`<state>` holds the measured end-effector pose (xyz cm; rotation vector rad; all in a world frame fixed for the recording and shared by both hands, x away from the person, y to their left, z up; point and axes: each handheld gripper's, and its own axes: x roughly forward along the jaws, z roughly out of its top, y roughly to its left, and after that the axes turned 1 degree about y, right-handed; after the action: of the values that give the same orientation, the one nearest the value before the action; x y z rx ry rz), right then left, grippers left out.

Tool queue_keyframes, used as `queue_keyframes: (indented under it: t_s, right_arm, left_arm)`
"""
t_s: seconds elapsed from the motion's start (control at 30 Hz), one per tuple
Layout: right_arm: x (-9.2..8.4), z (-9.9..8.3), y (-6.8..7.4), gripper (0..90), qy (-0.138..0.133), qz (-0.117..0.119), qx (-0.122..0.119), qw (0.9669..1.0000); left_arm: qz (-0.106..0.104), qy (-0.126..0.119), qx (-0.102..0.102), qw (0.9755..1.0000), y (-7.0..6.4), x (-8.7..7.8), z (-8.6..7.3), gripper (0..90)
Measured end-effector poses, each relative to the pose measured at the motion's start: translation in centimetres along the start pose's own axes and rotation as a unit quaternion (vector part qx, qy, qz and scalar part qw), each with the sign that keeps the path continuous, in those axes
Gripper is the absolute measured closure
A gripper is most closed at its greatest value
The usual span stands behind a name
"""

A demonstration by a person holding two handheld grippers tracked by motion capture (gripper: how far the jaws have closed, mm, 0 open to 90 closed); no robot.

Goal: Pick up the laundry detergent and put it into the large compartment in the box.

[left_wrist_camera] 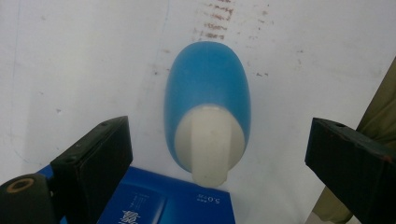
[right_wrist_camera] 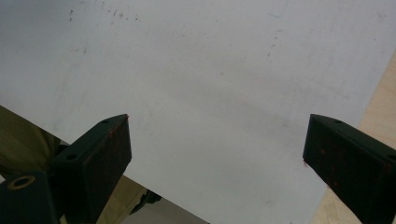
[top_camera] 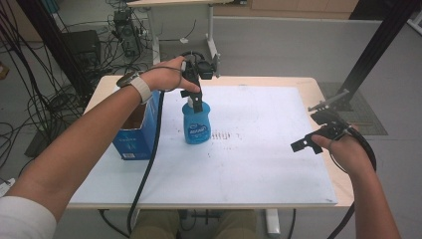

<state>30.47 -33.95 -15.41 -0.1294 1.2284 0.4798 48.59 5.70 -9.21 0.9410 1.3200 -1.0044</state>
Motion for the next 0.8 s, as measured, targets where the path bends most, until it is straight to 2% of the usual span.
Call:
queue_keyframes:
  t_s: [0.8]
  right_arm:
    - [-0.15,0.0,0.04,7.6,-0.001,-0.001,0.001,1.0]
  left_arm:
    - [0.002,0.0,-0.005,1.0,-0.01,-0.07,-0.12,7.7]
